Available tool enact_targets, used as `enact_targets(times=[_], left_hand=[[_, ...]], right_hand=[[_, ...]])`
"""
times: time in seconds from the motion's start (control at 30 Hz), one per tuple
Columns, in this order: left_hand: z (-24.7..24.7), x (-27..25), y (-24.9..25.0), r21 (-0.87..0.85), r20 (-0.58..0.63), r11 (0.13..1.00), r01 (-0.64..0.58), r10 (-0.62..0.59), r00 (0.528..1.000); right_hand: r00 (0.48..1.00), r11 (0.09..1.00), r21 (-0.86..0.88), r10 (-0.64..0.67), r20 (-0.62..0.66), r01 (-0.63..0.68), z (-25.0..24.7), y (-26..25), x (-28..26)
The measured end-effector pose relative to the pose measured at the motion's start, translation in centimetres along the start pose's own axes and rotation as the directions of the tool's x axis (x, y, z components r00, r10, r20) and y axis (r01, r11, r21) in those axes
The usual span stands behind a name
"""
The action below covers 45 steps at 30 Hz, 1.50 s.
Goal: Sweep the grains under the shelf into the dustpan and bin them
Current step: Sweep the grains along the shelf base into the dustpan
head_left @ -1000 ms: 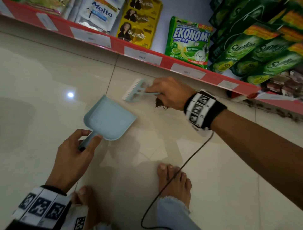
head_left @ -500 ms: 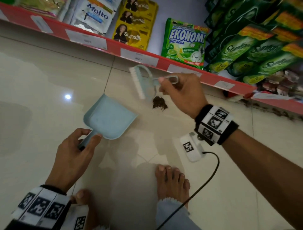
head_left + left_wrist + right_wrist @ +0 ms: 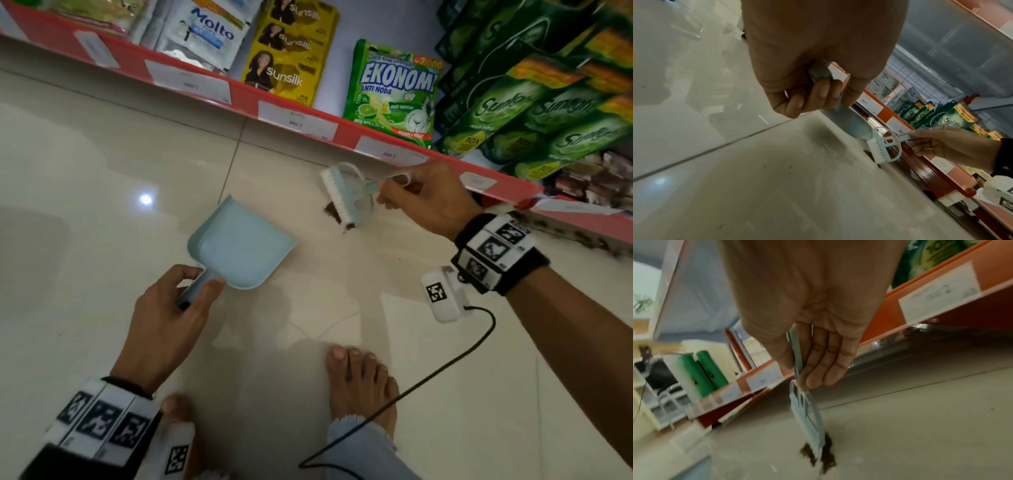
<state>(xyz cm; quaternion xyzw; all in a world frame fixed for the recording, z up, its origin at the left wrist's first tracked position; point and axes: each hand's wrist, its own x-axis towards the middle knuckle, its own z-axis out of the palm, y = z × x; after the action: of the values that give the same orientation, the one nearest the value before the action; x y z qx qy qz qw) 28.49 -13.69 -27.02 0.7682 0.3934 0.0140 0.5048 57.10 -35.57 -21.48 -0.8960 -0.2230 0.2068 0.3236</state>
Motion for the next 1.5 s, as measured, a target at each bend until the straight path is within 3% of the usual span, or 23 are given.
enact_targets(times=[0.17, 0.37, 0.57, 0.67, 0.73, 0.83, 0.93, 1.23, 1.3, 1.4, 1.5], left_hand=[[1.1, 0.4, 0.4, 0.011, 0.027, 0.999, -0.036, 0.036, 0.999], [2.1, 0.4, 0.2, 0.006, 0.062, 0.999, -0.047, 0.047, 0.997], [2.8, 0.5, 0.1, -0.005, 0.072, 0.999, -0.05, 0.05, 0.996], [3.0, 0.8, 0.2, -0.022, 0.081, 0.999, -0.044, 0.046, 0.996], [3.2, 0.9, 0.4, -0.032, 0.086, 0.999, -0.043, 0.045, 0.995], [3.4, 1.0, 0.6, -0.024, 0.075, 0.999, -0.047, 0.048, 0.996], [3.5, 1.1, 0.6, -0.031, 0.086, 0.999, -0.039, 0.042, 0.995], [3.1, 0.8, 0.4, -0.018, 0.085, 0.999, -0.045, 0.046, 0.995], [3.0, 0.9, 0.4, -0.01, 0.08, 0.999, -0.048, 0.049, 0.996], [2.8, 0.9, 0.1, -0.005, 0.079, 0.999, -0.048, 0.048, 0.996], [2.6, 1.0, 0.0, -0.021, 0.084, 0.999, -0.037, 0.039, 0.996]], right_hand=[[0.998, 0.986, 0.152, -0.064, -0.018, 0.066, -0.8, -0.9, -1.0], [0.976, 0.967, 0.146, -0.214, 0.023, 0.209, -3.0, -1.7, -2.4], [0.986, 0.961, 0.241, -0.153, 0.059, 0.135, -4.1, -1.4, -3.7], [0.991, 0.982, 0.137, -0.12, -0.064, 0.128, -3.6, -1.2, -4.5], [0.969, 0.978, -0.084, -0.2, -0.146, 0.189, -3.2, -1.0, -4.9], [0.927, 0.865, -0.434, -0.344, -0.151, 0.25, -2.3, -0.8, -4.9], [0.944, 0.763, -0.631, -0.296, -0.148, 0.14, -1.1, -0.6, -4.1], [0.957, 0.734, -0.679, -0.189, -0.218, -0.01, 3.8, -0.1, 0.8], [0.963, 0.738, -0.675, -0.193, -0.189, 0.016, 4.7, -0.1, 1.6], [0.986, 0.752, -0.65, -0.168, -0.023, 0.113, 4.8, 0.2, 1.1], [0.964, 0.757, -0.605, -0.258, 0.071, 0.247, 3.6, 0.1, -1.4]])
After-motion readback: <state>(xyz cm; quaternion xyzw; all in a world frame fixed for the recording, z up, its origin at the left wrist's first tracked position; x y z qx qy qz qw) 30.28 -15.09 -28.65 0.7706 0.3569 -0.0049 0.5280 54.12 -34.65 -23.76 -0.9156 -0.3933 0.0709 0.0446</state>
